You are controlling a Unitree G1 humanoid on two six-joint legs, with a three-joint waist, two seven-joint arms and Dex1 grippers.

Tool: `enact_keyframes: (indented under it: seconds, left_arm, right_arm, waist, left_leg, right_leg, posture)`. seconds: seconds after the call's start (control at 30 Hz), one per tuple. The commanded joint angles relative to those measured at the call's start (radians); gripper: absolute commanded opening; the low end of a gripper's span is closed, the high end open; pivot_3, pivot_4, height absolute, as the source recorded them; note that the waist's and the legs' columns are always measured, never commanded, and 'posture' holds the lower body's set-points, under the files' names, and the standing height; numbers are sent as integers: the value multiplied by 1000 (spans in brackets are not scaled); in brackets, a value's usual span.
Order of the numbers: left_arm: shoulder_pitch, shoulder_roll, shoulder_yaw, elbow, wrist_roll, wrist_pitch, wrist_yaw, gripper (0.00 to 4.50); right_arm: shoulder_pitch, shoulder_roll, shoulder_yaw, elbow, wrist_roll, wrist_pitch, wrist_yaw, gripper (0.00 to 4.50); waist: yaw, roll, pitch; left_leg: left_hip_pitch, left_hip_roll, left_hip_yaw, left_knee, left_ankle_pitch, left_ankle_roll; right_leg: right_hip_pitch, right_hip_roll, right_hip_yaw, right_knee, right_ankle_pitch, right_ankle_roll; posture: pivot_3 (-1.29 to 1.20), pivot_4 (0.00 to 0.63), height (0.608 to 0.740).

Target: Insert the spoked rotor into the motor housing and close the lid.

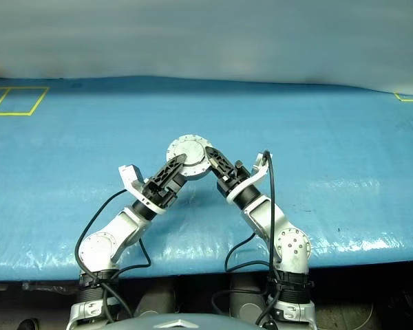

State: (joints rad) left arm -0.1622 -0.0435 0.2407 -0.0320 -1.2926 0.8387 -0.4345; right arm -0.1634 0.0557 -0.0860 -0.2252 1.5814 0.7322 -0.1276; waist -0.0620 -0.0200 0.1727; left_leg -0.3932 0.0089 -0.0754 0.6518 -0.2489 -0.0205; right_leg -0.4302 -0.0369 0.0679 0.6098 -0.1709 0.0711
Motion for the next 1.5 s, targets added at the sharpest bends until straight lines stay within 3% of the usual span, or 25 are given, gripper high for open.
enact_keyframes:
  seconds: [0.03, 0.2, 0.3, 0.43, 0.7, 0.93, 1.13, 1.5]
  left_arm:
    - [-21, -30, -29, -4, 11, -12, 2, 4488]
    - [-16, -39, -44, -12, 37, -26, -11, 4488]
    - [-10, -44, -49, -17, 52, -39, -17, 3897]
    - [-1, -50, -45, -18, 53, -51, -15, 2662]
    - [7, -52, -44, -11, 33, -51, 27, 2655]
    - [20, -56, -43, -9, 47, -74, 35, 2655]
    - [18, -62, -23, 6, 102, -146, 61, 2655]
    - [-183, -27, 151, 209, 323, -479, 283, 2655]
  right_arm:
    - [-5, -14, 48, -77, -14, 29, 53, 1216]
    - [2, -19, 58, -83, -37, 28, 66, 1216]
    - [3, -18, 53, -83, -44, 25, 68, 1216]
    - [5, -12, 49, -78, -59, 17, 61, 1216]
    - [-5, -2, 42, -60, -145, -11, 57, 1216]
    - [-7, 12, 35, -66, -270, -68, 50, 3552]
    - [-8, 13, 22, -58, -366, -110, 60, 3552]
    - [15, -12, 27, -67, -430, -90, 92, 3552]
  waist:
    - [0, 0, 0]
    - [0, 0, 0]
    - [0, 0, 0]
    - [0, 0, 0]
    - [0, 0, 0]
    - [1, 0, 0]
    - [1, 0, 0]
    - [10, -1, 0]
  left_leg:
    - [0, 0, 0, 0, 0, 0]
    - [0, 0, 0, 0, 0, 0]
    - [0, 0, 0, 1, 0, 0]
    - [0, 0, 0, 1, 0, 0]
    - [0, 0, -1, 1, 0, 0]
    - [0, 0, -1, 1, 0, 0]
    - [-1, 0, 0, 1, 0, 0]
    - [-1, -1, -1, 3, 0, 0]
  right_leg:
    - [0, 0, 0, 0, 0, 0]
    - [0, 0, 0, 0, 0, 0]
    - [0, 0, 0, 0, 0, 0]
    - [0, 0, 0, 0, 0, 0]
    - [0, 0, 0, 0, 0, 0]
    - [0, 0, 0, 0, 0, 0]
    - [0, 0, 0, 0, 0, 1]
    - [1, 0, 0, 0, 2, 1]
  posture:
    - [0, 150, 740]
    - [0, 150, 740]
    - [0, 150, 740]
    - [0, 150, 740]
    - [0, 150, 740]
    - [0, 150, 740]
    - [0, 150, 740]
    - [0, 150, 740]
